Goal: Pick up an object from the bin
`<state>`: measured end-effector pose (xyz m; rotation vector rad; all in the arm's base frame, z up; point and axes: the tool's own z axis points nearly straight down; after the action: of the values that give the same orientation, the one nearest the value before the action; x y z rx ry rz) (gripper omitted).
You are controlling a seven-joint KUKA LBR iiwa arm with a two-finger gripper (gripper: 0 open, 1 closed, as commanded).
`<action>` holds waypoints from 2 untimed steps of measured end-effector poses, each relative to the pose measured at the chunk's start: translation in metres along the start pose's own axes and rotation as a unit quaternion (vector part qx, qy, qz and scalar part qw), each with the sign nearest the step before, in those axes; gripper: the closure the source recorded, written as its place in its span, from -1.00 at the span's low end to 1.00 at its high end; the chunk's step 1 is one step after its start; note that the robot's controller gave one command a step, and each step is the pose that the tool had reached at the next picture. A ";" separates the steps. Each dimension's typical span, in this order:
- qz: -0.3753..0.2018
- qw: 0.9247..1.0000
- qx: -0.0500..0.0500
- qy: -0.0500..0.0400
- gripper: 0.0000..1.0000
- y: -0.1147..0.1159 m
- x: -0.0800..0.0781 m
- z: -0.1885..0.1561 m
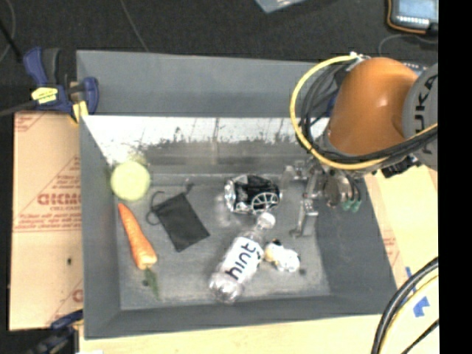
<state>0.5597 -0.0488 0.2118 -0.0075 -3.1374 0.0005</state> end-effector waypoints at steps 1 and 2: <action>-0.001 1.000 0.000 -0.004 -1.00 0.000 -0.001 -0.005; 0.026 1.000 0.000 -0.006 -1.00 0.004 -0.026 0.013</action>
Offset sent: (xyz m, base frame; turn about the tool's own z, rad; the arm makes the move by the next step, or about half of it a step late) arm 0.0586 0.0117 -0.0457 0.1323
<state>0.5859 -0.0453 0.1991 -0.0896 -3.1486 0.0013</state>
